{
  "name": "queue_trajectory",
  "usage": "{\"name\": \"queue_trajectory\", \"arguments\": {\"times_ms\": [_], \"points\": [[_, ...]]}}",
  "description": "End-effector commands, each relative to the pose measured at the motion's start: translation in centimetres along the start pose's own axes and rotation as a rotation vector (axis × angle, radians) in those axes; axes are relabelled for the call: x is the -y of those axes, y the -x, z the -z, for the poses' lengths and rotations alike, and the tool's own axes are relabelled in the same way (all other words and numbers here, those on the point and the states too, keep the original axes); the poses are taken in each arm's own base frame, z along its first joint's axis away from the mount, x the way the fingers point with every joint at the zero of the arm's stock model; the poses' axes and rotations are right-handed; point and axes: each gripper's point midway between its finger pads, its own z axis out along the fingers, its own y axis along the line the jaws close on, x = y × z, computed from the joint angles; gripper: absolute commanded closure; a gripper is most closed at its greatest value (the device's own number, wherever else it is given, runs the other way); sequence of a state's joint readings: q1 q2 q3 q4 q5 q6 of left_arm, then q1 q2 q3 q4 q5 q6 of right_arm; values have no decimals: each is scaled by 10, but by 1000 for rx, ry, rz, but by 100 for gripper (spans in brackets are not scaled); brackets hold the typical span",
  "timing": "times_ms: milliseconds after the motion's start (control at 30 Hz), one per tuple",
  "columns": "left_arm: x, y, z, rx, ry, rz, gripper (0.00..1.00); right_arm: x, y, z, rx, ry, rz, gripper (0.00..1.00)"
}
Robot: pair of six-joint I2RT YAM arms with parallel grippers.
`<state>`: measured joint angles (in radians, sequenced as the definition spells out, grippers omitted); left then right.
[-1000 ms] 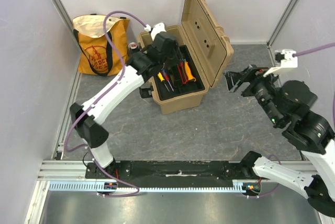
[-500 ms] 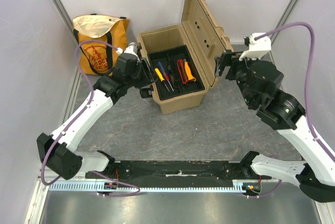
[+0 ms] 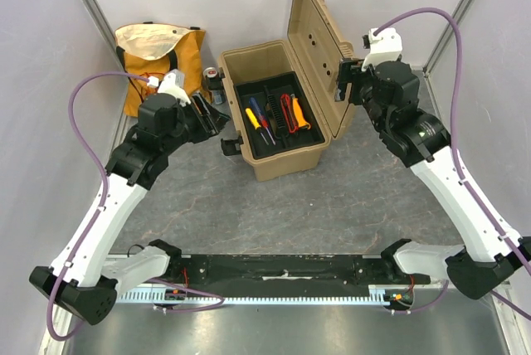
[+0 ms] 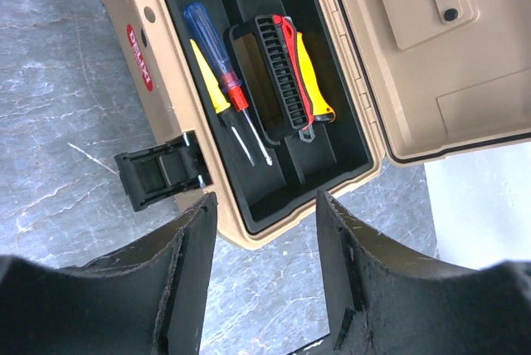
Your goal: Pack the tool kit
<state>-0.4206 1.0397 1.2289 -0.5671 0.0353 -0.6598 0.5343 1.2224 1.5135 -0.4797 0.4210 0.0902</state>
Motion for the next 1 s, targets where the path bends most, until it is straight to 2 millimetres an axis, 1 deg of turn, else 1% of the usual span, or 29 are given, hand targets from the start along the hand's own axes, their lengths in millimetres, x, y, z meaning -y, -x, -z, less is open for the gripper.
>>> {"name": "queue_trajectory", "arguments": {"times_ms": [0,67,167,233,367,467,500,600,700,767,867,967], "points": [[-5,0,16,5,0,-69,44,-36,14,5,26,191,-42,21],[-10,3,19,17,32,-64,43,-40,12,7,18,215,-61,23],[-28,8,22,39,133,-44,42,-48,13,14,17,267,-93,25],[-34,11,23,54,165,-35,42,-53,16,18,18,300,-115,26],[-40,15,26,79,189,-31,39,-66,22,27,23,375,-157,26],[-44,18,27,96,208,-29,35,-79,21,32,12,438,-170,27],[-45,19,28,103,210,-29,34,-86,19,34,5,474,-167,27],[-48,20,29,117,216,-27,29,-107,15,42,-10,572,-161,24],[-50,20,29,123,222,-21,26,-127,13,55,-3,668,-136,15],[-52,20,28,124,230,-1,22,-136,15,62,9,715,-134,13],[-50,18,27,118,224,34,12,-138,19,65,21,730,-144,11],[-52,17,25,116,228,48,6,-137,18,66,20,728,-152,9]]}}
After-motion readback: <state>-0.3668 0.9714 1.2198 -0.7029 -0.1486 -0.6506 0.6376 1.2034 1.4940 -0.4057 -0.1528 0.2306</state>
